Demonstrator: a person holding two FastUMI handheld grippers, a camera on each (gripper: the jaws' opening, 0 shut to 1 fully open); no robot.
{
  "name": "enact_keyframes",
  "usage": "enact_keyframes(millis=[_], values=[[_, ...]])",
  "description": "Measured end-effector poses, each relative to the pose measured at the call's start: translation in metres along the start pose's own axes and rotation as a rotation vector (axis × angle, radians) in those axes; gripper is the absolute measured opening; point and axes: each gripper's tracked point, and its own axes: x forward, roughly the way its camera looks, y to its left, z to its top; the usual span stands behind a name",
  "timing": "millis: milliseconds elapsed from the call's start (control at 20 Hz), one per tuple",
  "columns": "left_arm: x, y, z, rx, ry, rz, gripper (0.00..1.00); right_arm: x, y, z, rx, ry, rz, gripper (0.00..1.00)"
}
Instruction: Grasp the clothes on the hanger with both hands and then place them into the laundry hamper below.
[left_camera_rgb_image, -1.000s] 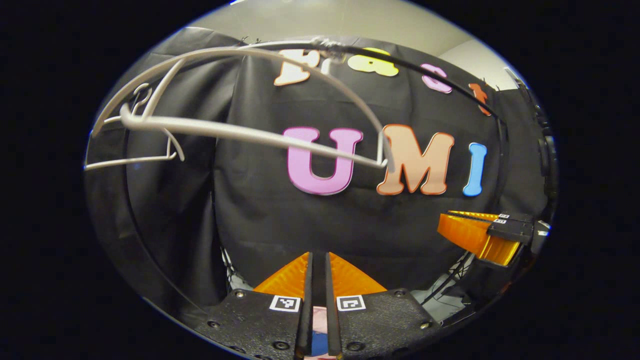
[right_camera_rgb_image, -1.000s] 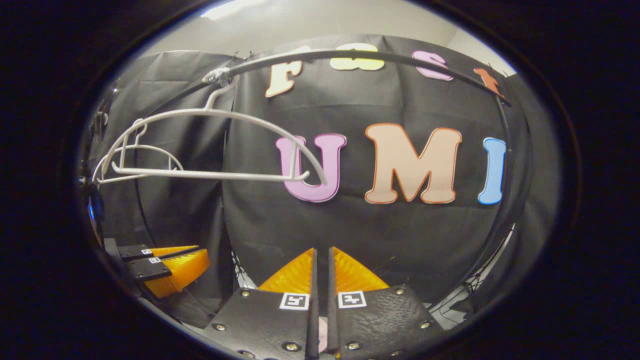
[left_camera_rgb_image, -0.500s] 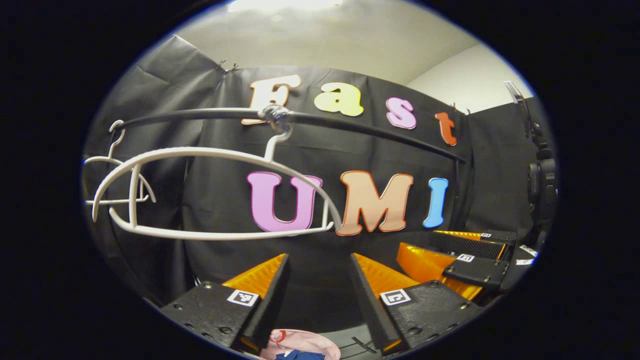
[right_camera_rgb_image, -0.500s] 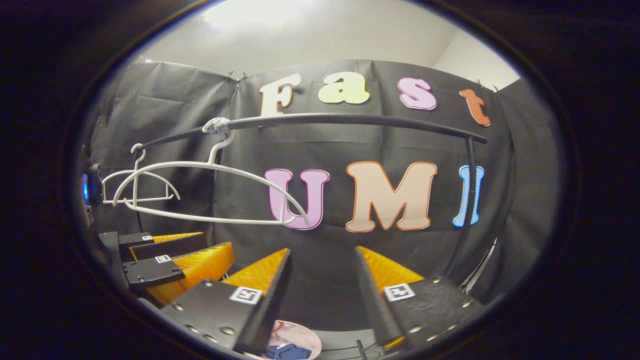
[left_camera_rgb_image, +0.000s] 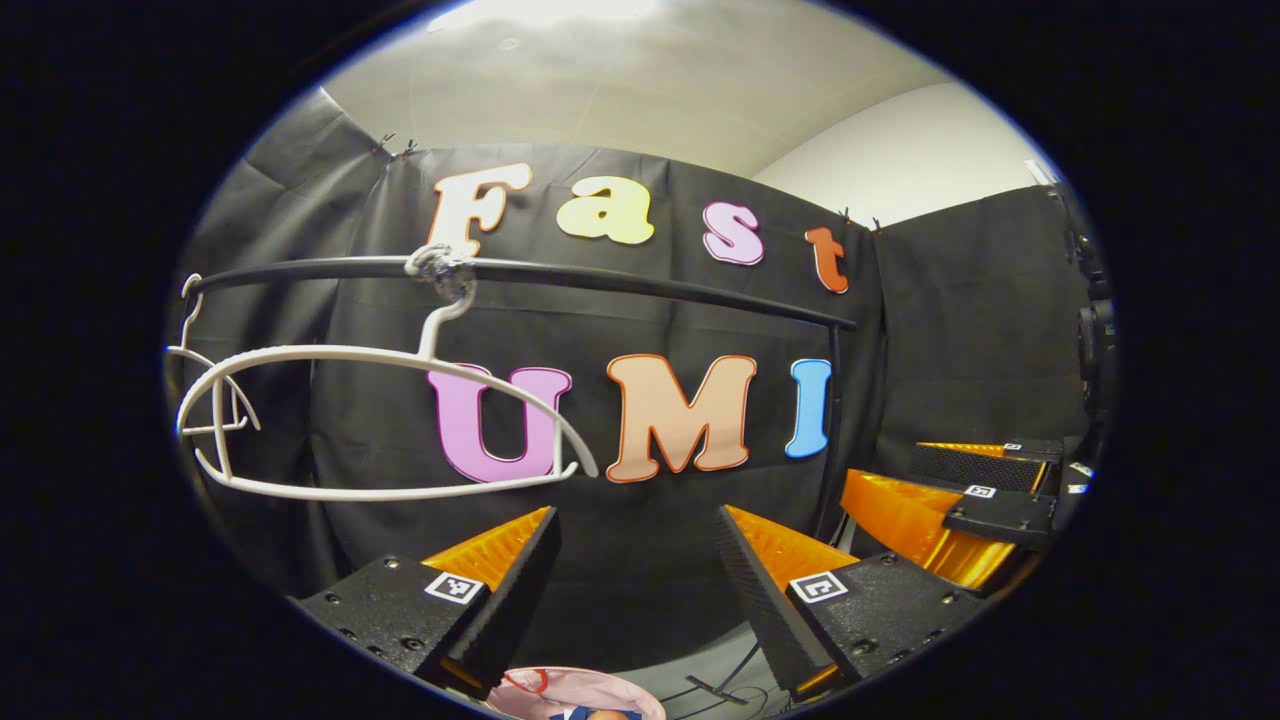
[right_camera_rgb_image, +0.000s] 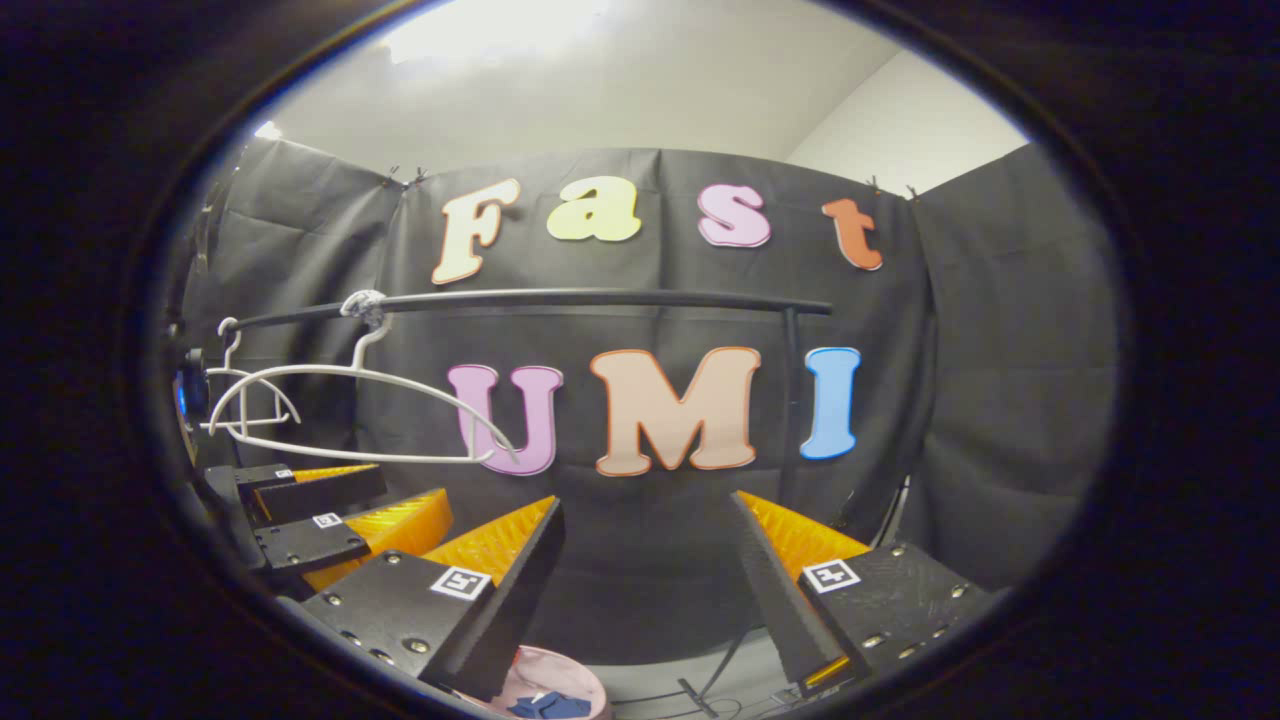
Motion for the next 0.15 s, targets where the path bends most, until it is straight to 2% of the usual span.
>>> enact_keyframes(millis=[50, 150], values=[[0.003, -0.01, 0.002, -0.01, -0.003, -0.005, 0.92, -0.004, -0.012, 0.003, -0.002, -0.004, -0.012, 0.98], [0.007, -0.025, 0.008, -0.007, -0.014, -0.004, 0.92, -0.01, -0.036, 0.009, -0.003, -0.018, -0.027, 0.98]])
